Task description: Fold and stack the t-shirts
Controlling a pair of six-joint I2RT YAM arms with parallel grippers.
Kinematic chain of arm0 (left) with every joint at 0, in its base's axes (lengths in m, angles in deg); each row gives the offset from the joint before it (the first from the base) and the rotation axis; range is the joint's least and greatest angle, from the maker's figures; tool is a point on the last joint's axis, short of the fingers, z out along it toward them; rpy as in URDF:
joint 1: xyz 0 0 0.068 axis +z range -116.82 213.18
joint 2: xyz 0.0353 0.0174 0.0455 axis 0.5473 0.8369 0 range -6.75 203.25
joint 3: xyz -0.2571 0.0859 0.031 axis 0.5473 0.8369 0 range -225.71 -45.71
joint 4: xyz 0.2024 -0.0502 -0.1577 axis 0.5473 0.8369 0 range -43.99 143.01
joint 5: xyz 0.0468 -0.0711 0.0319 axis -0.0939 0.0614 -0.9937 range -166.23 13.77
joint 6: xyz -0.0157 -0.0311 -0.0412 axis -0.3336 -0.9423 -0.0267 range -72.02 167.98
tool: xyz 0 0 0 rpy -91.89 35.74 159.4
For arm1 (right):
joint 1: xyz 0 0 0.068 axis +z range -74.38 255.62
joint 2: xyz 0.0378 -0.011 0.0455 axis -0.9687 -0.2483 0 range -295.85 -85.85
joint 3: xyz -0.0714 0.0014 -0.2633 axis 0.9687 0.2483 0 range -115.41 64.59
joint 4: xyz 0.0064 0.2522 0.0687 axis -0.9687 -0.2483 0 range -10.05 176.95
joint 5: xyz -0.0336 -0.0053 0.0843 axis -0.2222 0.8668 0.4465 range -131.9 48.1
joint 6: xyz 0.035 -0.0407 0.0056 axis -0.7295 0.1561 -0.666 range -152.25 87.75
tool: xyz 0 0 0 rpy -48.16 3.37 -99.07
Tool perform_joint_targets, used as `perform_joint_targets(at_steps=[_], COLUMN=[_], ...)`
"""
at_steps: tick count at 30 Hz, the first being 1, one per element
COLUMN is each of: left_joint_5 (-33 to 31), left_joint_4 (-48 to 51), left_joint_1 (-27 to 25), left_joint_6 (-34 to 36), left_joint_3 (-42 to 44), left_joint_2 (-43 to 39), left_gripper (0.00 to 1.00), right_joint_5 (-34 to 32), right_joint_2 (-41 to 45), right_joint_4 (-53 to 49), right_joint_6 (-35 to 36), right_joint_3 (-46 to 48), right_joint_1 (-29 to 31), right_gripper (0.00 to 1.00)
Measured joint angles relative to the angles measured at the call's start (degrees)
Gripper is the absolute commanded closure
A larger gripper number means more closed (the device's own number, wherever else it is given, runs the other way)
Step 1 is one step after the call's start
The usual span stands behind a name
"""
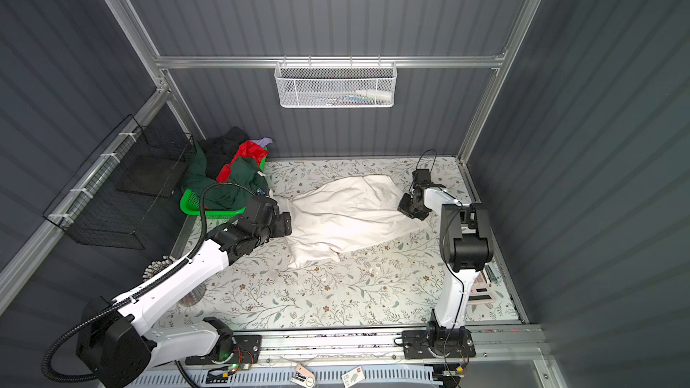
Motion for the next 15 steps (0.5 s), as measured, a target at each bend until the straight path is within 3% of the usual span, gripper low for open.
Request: perform_joint_targets(at_steps=[10, 12, 15], left_joint_5=[1.2, 2.5, 4.2], left_joint_4=[3.1, 2.6, 1.6], left_joint_1=[-8.3, -9.7, -11.2], left_joint_6=[1.7, 0.2, -3.1], left_joint_3=[-3.8, -1.7, 3.3], left_joint_2=[7.5, 7.2, 6.6], left_gripper=[0.14, 0.13, 0.11], right_joint_5=[-3.7, -3.5, -2.9], right_joint_2=[19.1, 20.5, 20.2], right_joint_4=[5.6, 6.9, 6.0], right_joint_6=[-2.8, -3.4, -3.5], right_joint_3=[13.0, 16.5, 20.1], right_joint_1=[-3.4, -4.1, -6.8], right_gripper=[1.0, 0.65, 0.45])
